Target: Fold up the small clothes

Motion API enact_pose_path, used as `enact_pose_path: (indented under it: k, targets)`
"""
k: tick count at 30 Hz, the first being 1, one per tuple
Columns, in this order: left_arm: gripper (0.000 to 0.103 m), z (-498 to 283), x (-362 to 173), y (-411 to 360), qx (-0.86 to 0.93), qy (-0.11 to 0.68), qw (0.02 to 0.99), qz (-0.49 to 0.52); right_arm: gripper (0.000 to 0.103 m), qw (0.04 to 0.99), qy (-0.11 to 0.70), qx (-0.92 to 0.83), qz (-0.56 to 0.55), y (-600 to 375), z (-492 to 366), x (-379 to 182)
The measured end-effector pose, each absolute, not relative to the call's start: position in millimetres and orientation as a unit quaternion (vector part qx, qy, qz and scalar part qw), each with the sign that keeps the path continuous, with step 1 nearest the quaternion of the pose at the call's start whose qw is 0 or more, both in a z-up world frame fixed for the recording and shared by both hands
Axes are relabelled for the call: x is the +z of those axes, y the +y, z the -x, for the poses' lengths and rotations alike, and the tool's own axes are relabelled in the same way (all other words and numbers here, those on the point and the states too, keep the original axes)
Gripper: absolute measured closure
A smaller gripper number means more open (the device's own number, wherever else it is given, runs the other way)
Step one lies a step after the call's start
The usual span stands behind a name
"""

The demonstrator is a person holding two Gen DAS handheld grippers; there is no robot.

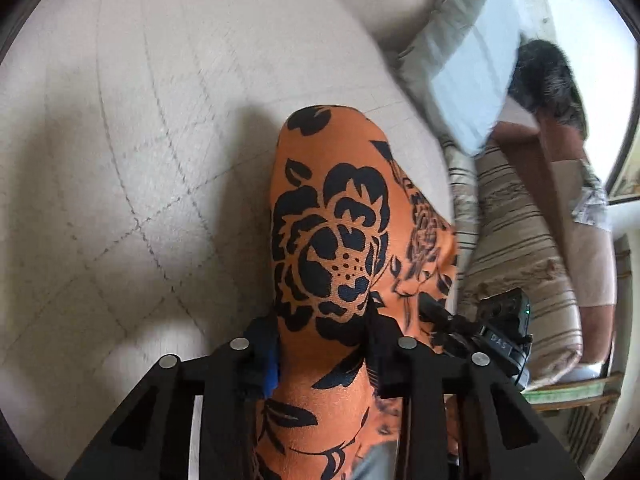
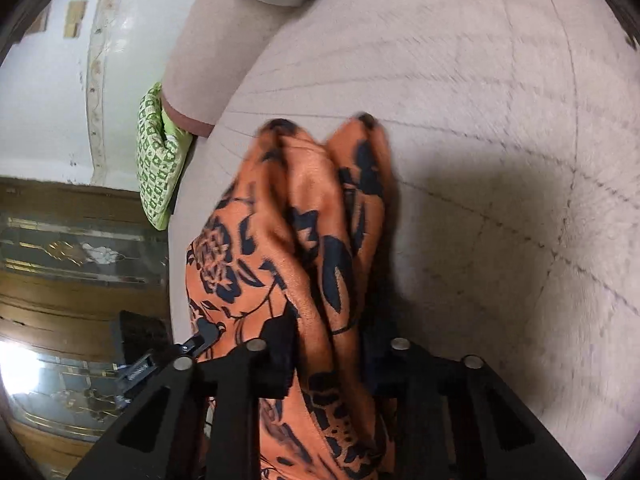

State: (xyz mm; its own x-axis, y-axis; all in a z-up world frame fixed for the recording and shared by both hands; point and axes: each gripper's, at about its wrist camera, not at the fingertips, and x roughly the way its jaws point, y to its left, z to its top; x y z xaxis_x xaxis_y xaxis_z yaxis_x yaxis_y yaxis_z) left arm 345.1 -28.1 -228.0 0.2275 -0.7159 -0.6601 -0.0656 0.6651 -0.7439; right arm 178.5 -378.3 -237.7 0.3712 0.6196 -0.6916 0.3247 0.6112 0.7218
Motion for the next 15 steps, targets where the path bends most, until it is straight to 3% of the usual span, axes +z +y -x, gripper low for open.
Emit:
enact_pose_path:
  k: [9,15]
  targets:
    - [0.073,-331.5,-148.1,66.5,-0.222,0.527,0.741,0.353,0.080,0.736,0.516,0.161,-0.407,-300.6,-212.5,-159.0]
    - [0.073,-360.4,-134.1,112.9,-0.209,0.515,0.752,0.354,0.080,0.733,0.516,0.179,-0.405,-257.9,-266.0,-159.9]
